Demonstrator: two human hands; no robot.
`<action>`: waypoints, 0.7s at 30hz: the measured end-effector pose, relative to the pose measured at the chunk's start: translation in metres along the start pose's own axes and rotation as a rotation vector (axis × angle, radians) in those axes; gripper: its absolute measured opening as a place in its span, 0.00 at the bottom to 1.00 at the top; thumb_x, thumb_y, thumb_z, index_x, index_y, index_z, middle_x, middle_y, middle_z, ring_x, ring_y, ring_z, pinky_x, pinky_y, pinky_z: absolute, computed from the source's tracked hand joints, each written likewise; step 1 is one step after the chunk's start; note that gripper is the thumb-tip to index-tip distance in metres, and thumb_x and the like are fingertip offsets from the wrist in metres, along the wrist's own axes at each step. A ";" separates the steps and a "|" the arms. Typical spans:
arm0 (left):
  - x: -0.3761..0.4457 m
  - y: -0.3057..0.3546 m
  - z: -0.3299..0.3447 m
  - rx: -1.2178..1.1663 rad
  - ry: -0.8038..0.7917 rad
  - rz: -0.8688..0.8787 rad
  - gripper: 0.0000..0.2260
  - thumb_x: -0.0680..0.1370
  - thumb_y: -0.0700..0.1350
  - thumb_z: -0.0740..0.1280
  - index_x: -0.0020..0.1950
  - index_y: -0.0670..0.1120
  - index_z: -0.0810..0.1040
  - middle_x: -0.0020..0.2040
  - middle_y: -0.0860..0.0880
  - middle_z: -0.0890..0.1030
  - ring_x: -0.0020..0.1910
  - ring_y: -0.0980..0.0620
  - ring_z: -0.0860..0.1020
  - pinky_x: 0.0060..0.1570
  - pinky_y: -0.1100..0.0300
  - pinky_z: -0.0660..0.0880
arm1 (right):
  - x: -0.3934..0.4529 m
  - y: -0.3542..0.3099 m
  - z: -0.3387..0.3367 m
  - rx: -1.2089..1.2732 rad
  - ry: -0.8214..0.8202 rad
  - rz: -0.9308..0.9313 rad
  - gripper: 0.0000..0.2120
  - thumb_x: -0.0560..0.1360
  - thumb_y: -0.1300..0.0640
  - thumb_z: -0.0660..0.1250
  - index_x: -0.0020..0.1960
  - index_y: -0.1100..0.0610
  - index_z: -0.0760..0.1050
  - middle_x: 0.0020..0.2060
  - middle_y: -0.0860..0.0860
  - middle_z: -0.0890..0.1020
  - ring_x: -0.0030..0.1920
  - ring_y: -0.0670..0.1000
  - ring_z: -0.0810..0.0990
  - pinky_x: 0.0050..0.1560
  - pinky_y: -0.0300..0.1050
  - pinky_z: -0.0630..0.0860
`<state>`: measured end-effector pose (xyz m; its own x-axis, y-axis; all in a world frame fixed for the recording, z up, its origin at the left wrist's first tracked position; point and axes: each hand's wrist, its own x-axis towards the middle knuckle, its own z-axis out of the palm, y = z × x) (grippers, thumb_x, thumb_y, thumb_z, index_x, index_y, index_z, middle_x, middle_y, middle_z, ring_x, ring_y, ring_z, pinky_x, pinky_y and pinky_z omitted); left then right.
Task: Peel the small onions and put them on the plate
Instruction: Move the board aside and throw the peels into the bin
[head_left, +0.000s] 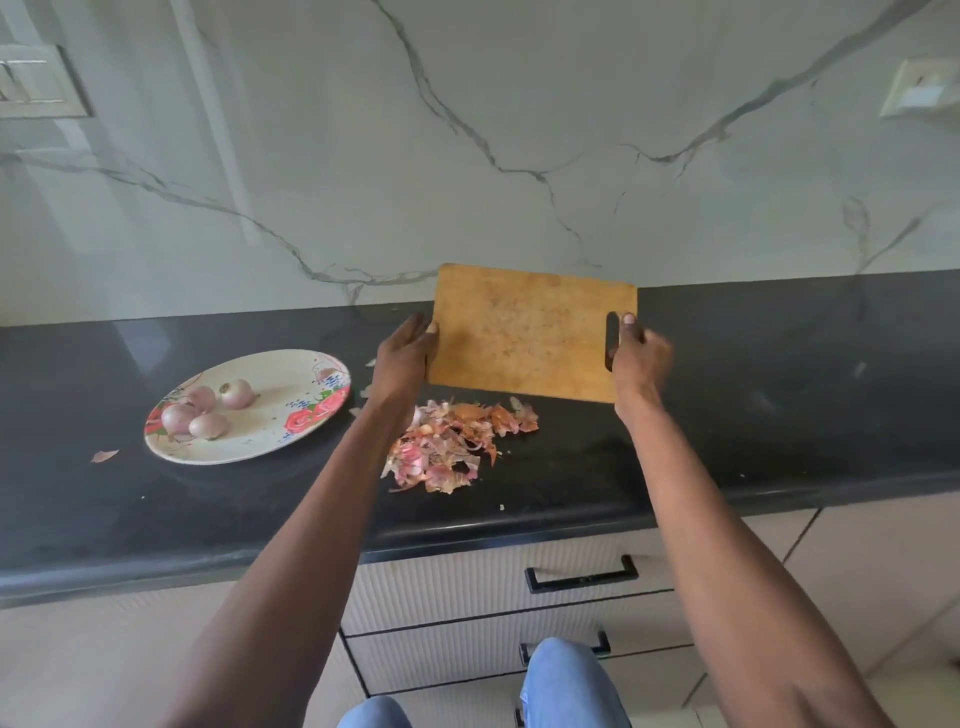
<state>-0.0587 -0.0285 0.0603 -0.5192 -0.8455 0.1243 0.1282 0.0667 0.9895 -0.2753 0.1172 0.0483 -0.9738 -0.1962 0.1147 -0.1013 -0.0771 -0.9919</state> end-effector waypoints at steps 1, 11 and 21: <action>0.002 0.001 0.008 0.001 0.012 -0.027 0.17 0.83 0.43 0.63 0.72 0.41 0.74 0.66 0.44 0.80 0.62 0.47 0.80 0.65 0.46 0.77 | 0.005 0.003 -0.009 -0.022 0.018 0.035 0.18 0.83 0.48 0.63 0.43 0.61 0.76 0.33 0.51 0.77 0.34 0.51 0.75 0.34 0.44 0.70; -0.025 -0.014 0.088 -0.230 0.008 -0.398 0.08 0.79 0.40 0.71 0.43 0.43 0.73 0.35 0.44 0.74 0.31 0.48 0.74 0.35 0.46 0.78 | 0.034 -0.022 -0.069 -0.406 0.212 -0.035 0.22 0.81 0.45 0.64 0.60 0.65 0.77 0.57 0.62 0.81 0.58 0.62 0.79 0.59 0.54 0.75; -0.088 -0.026 0.138 -0.353 -0.006 -0.263 0.20 0.79 0.40 0.71 0.69 0.39 0.72 0.63 0.42 0.80 0.58 0.43 0.81 0.55 0.50 0.82 | 0.020 -0.004 -0.062 -0.054 -0.091 0.326 0.07 0.84 0.58 0.61 0.51 0.60 0.76 0.46 0.55 0.79 0.44 0.53 0.79 0.48 0.51 0.81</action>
<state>-0.1332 0.1177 0.0342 -0.5774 -0.8064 -0.1275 0.2712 -0.3367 0.9017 -0.3070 0.1743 0.0514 -0.9349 -0.2885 -0.2066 0.1992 0.0553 -0.9784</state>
